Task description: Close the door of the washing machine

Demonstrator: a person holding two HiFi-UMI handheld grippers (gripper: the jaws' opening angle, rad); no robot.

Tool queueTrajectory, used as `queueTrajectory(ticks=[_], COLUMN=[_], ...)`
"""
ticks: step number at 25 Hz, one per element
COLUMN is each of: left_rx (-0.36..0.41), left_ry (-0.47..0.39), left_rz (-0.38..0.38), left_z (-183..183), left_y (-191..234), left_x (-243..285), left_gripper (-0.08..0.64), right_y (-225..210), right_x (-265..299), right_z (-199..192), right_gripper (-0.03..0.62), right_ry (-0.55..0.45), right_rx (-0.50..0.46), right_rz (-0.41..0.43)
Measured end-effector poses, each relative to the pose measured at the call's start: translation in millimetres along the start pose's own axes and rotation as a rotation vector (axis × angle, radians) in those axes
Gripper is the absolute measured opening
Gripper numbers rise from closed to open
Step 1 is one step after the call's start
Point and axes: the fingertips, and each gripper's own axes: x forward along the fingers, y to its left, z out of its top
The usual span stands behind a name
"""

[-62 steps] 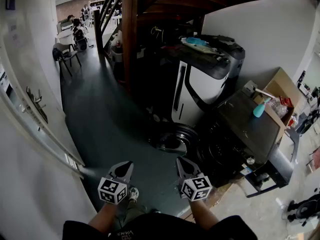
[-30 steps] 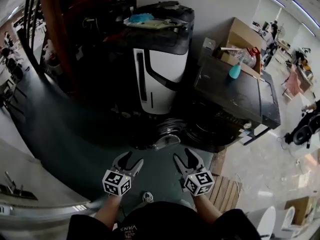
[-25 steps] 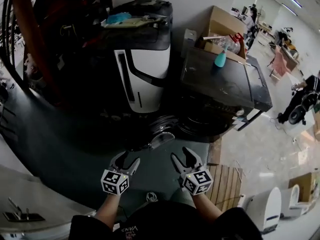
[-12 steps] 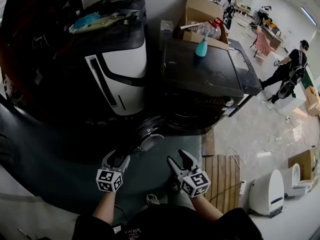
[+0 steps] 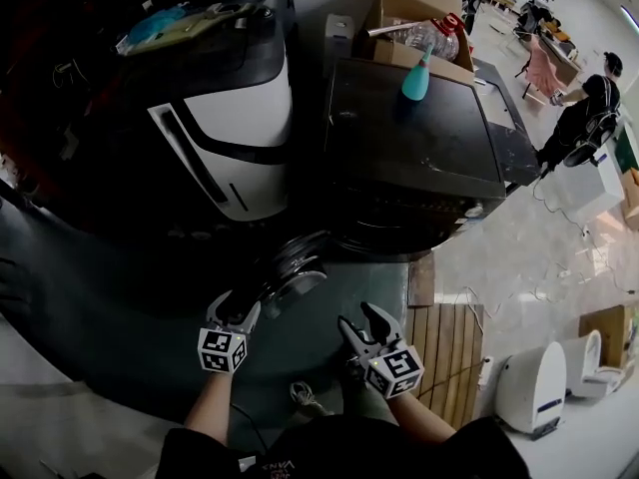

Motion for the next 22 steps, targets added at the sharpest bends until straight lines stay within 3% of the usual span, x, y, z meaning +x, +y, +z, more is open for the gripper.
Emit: queueTrajectory(ticks=[9,22], left_rx=[0.010,0.039], left_ry=[0.099,0.284], left_rz=[0.022,-0.055], left_z=[-27.3,-70.7], left_y=[28.0,41.0], left_x=[62.7,105.6], left_gripper=[0.305,0.389], right_y=[-32.4,-53.3], right_x=[28.5,25.9], right_z=[-17.6,-52.1], right_gripper=[0.219,0.219], right_ry=[0.044,0.069], right_rx=[0.011,0.068], right_rz=[0.053,0.048])
